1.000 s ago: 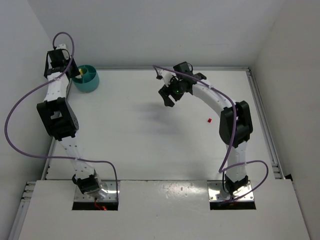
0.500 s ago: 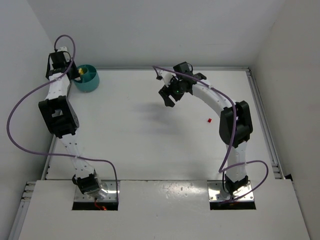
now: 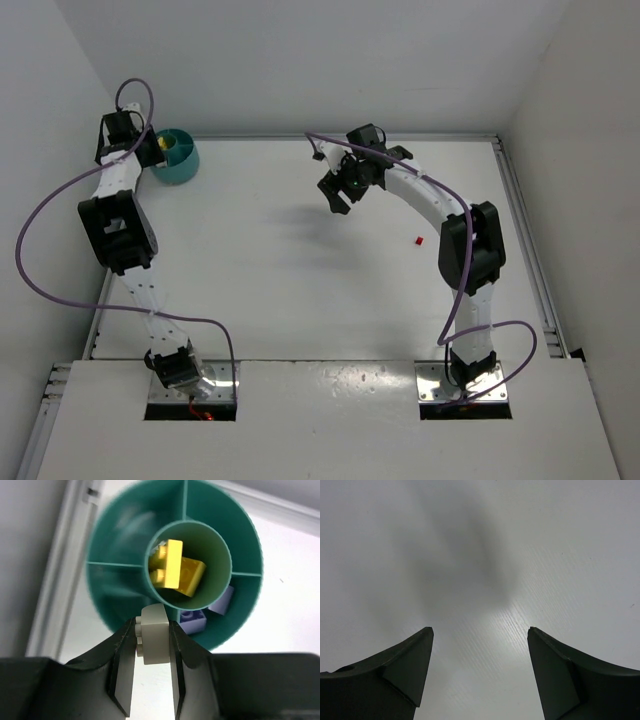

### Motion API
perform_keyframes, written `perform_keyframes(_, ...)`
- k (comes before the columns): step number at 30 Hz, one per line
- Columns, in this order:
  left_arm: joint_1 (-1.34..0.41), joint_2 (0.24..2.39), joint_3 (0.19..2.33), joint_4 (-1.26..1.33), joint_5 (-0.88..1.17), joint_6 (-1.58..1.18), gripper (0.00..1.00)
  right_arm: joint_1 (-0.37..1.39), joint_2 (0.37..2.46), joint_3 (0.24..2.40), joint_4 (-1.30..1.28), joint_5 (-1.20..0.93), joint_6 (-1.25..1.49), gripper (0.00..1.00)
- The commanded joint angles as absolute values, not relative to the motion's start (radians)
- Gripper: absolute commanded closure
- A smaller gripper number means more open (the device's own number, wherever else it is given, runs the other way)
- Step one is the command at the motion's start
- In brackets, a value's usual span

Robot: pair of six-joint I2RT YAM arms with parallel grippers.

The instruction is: Sort the legos into containers by color

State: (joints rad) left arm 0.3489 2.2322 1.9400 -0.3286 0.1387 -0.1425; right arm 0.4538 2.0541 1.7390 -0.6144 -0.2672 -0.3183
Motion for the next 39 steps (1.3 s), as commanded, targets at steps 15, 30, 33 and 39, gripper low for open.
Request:
perform_keyframes(15,0.298,2.094,1.810,-0.264,0.305,-0.176,0.99,0.451,2.028,1.746,-0.609,-0.265,-0.337,0.24)
perform_keyframes(30,0.288,2.094,1.810,-0.264,0.290,-0.176,0.65,0.451,2.037,1.755,-0.618,-0.265,-0.337,0.24)
perform_keyframes(33,0.288,2.085,1.810,-0.264,0.313,-0.176,0.49,0.451,2.046,1.755,-0.618,-0.265,-0.337,0.24)
perform_keyframes(39,0.278,2.075,1.829,-0.264,0.389,-0.176,0.41,0.451,2.046,1.755,-0.618,-0.275,-0.337,0.24)
